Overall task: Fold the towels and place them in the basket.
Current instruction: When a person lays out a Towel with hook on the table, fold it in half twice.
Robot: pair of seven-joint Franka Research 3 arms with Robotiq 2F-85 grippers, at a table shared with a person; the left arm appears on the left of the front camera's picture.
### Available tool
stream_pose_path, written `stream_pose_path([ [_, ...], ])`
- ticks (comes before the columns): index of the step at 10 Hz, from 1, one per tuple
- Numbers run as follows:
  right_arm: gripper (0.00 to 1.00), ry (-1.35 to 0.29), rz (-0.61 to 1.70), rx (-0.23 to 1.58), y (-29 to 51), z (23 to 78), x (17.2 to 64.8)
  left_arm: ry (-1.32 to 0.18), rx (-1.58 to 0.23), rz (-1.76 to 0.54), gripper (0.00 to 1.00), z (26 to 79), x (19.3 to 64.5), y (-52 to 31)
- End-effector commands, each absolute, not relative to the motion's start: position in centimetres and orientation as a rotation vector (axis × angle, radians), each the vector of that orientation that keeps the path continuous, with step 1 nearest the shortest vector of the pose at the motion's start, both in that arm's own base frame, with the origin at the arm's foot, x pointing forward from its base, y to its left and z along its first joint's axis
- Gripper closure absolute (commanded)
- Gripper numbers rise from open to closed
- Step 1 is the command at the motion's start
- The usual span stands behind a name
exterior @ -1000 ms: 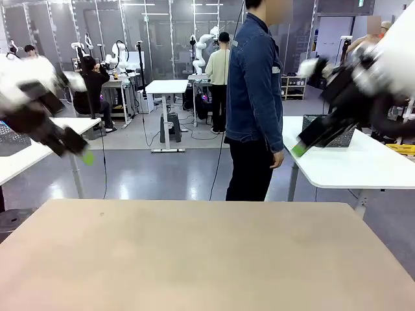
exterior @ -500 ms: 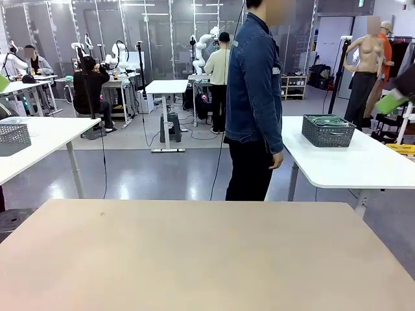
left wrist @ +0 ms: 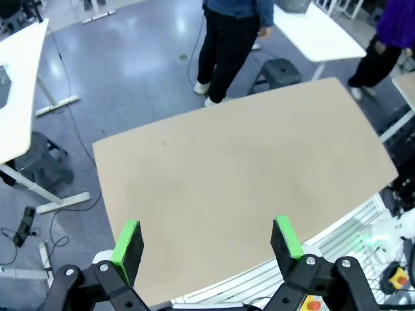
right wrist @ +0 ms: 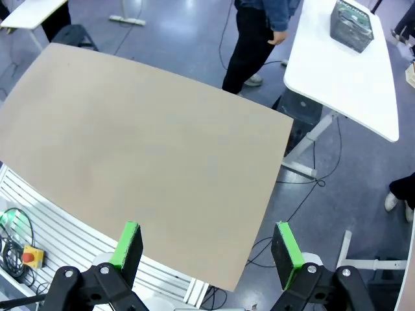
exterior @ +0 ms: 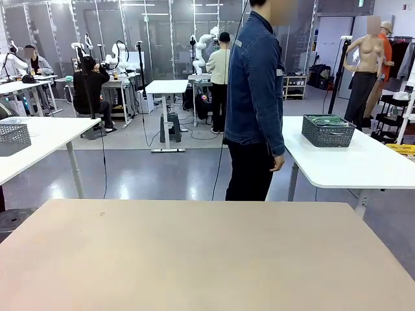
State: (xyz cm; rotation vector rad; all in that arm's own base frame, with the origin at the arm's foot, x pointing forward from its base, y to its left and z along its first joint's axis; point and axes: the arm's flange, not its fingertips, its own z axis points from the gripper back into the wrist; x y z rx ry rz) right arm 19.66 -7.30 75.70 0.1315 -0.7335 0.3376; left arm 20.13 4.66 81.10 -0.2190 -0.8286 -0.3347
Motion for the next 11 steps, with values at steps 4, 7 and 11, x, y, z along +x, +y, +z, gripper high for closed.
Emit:
stream_pose_path([
  [4,0.00,-0.742,0.328,0.135,-7.8,76.0,19.6,-0.832,-0.221,-0.316,0.00,81.1,20.0,5.4],
  [7,0.00,-0.742,0.328,0.135,-7.8,76.0,19.6,-0.832,-0.221,-0.316,0.00,81.1,20.0,5.4],
  [11,0.00,-0.742,0.328,0.135,-7.8,76.0,19.6,-0.832,-0.221,-0.316,0.00,81.1,20.0,5.4],
])
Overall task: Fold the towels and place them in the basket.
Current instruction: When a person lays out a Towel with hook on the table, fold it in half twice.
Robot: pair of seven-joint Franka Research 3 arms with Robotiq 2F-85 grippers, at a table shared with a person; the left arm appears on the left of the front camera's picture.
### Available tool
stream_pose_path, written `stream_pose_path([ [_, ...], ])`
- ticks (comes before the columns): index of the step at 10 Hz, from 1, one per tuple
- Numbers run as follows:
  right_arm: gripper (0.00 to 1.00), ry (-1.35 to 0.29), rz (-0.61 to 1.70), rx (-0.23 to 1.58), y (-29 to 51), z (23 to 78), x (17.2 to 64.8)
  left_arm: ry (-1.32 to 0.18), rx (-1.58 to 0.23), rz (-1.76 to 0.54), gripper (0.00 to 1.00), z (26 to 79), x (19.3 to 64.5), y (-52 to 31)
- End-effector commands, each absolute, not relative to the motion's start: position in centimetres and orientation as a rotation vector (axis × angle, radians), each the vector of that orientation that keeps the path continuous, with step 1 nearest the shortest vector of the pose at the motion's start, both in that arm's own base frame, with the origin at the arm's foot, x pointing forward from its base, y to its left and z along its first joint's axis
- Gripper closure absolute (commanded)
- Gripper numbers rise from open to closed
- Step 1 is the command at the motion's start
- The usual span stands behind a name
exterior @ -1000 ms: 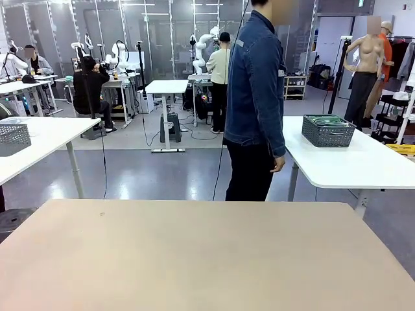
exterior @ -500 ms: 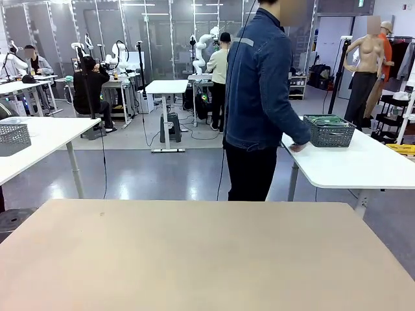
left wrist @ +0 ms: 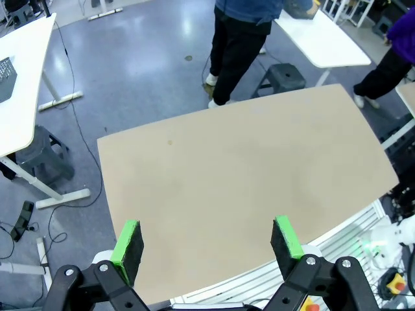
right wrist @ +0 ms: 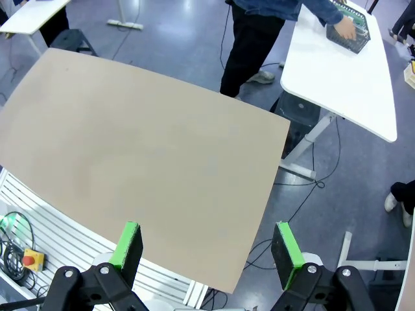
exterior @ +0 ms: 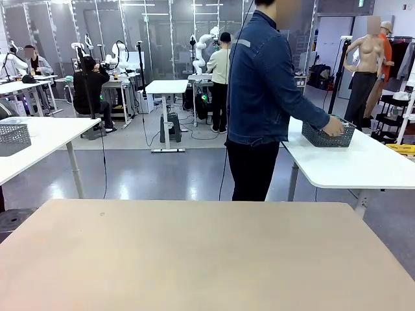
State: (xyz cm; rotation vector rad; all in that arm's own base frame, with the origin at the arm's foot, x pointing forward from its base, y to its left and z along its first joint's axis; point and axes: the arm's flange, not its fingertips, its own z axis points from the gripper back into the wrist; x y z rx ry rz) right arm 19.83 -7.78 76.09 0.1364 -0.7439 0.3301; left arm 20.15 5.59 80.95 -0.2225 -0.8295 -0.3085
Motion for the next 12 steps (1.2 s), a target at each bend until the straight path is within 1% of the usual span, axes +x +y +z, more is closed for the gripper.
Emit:
stream_pose_path([
  [1,0.00,-0.742,0.328,0.135,-7.84,75.99,19.64,-0.832,-0.221,-0.316,0.00,81.07,20.02,5.40],
  [12,0.00,-0.742,0.328,0.135,-7.84,75.99,19.64,-0.832,-0.221,-0.316,0.00,81.07,20.02,5.40],
])
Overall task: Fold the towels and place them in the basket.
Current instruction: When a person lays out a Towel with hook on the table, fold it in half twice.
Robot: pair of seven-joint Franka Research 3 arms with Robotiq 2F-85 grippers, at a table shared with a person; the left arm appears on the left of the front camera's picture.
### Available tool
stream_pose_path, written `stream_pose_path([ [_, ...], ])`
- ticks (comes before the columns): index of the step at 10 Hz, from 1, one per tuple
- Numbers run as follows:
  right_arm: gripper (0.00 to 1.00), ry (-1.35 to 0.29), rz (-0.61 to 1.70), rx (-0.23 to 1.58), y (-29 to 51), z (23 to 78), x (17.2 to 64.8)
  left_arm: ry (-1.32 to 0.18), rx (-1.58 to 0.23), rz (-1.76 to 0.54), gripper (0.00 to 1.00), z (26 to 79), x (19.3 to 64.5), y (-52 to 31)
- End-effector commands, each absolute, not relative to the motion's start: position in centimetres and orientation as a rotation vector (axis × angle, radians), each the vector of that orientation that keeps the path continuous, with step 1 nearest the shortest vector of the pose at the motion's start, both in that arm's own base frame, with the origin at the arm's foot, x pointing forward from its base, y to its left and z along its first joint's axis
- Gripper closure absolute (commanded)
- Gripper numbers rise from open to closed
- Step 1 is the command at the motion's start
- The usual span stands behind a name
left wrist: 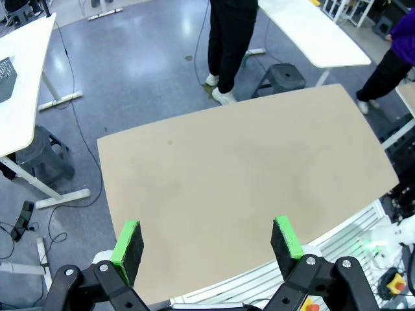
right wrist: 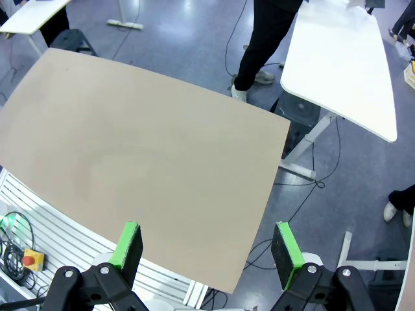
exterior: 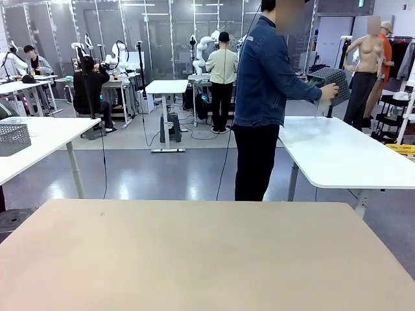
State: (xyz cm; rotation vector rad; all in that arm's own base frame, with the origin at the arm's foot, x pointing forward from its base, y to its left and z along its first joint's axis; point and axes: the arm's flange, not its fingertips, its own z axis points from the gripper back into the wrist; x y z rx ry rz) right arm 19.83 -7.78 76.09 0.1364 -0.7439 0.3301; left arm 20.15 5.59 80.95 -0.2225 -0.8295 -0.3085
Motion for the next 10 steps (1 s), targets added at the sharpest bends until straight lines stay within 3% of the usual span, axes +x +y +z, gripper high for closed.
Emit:
stream_pose_path([
  [1,0.00,-0.742,0.328,0.135,-7.84,75.99,19.64,-0.832,-0.221,-0.316,0.00,81.07,20.02,5.40],
  [10,0.00,-0.742,0.328,0.135,-7.84,75.99,19.64,-0.832,-0.221,-0.316,0.00,81.07,20.02,5.40],
])
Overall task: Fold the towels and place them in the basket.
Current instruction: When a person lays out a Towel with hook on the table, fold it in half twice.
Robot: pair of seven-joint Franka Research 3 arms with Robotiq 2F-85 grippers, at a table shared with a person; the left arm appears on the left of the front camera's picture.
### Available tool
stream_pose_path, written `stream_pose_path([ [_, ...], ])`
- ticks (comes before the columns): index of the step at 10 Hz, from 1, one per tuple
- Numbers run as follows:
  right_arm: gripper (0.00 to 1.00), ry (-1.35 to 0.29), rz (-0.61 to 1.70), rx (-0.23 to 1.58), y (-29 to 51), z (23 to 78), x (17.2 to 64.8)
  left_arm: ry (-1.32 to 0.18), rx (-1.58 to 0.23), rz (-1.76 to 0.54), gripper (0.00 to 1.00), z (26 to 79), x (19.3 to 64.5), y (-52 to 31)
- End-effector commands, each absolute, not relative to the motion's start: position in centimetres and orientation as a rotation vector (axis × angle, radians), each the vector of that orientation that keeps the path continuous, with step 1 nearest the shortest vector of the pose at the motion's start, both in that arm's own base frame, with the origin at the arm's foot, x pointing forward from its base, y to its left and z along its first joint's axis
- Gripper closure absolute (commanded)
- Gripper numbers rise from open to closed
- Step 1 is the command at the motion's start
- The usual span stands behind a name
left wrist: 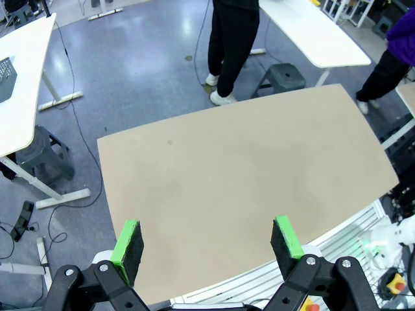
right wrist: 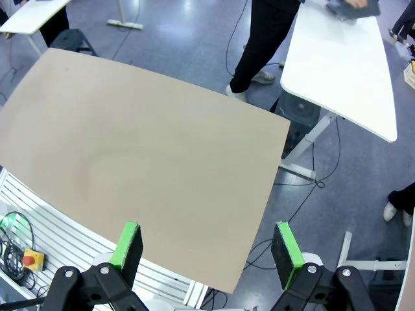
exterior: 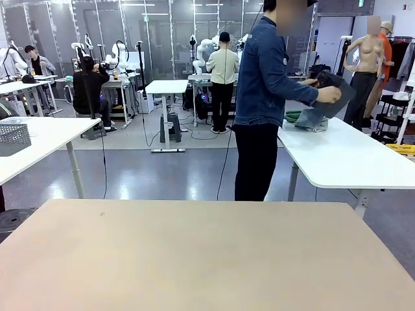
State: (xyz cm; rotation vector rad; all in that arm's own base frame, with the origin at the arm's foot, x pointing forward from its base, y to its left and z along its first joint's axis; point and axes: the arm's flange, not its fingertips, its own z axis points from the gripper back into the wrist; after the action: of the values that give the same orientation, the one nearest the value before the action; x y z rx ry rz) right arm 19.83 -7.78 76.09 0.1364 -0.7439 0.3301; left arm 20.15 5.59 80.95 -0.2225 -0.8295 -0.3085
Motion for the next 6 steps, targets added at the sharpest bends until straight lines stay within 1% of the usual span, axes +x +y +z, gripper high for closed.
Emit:
stream_pose_path([
  [1,0.00,-0.742,0.328,0.135,-7.84,75.99,19.64,-0.832,-0.221,-0.316,0.00,81.07,20.02,5.40],
  [6,0.00,-0.742,0.328,0.135,-7.84,75.99,19.64,-0.832,-0.221,-0.316,0.00,81.07,20.02,5.40],
])
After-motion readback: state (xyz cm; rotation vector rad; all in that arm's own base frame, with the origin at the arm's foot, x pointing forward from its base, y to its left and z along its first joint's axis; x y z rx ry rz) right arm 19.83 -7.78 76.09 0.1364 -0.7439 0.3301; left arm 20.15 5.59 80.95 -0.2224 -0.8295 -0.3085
